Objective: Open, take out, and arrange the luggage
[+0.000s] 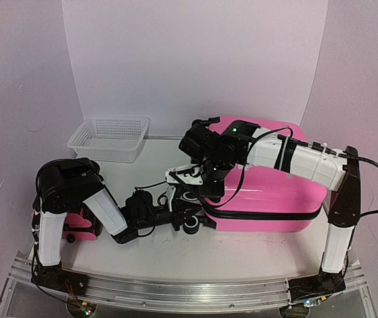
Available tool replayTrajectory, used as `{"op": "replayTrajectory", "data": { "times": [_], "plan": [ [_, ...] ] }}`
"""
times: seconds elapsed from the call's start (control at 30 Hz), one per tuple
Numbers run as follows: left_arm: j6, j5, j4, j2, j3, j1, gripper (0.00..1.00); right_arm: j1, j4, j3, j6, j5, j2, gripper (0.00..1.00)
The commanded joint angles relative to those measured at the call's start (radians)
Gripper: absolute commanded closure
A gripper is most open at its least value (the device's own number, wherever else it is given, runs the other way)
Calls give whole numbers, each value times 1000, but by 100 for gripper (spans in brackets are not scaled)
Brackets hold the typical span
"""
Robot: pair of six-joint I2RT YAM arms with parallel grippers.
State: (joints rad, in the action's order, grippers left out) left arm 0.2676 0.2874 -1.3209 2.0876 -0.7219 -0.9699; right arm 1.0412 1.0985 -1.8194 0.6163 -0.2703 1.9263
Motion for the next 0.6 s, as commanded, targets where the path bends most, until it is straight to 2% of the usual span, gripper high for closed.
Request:
{"op": "replayTrajectory", "data": {
  "times": [0.0, 0.1, 0.17, 0.43, 0.57],
  "plan": [
    [17, -32, -24, -60, 22, 10, 100, -37, -55, 26, 4, 57, -7, 72],
    [33, -34, -23, -60, 24, 22, 100, -58, -56, 75, 40, 120, -54, 92],
    [55, -25, -21, -58, 23, 37, 100, -74, -55, 106, 53, 148, -85, 100],
    [82, 3, -2, -68, 16, 104, 100, -119, -1, 231, 162, 295, -230, 100],
    [65, 40, 43, -78, -5, 109, 100, -126, 132, 196, 212, 387, -224, 100]
  ]
}}
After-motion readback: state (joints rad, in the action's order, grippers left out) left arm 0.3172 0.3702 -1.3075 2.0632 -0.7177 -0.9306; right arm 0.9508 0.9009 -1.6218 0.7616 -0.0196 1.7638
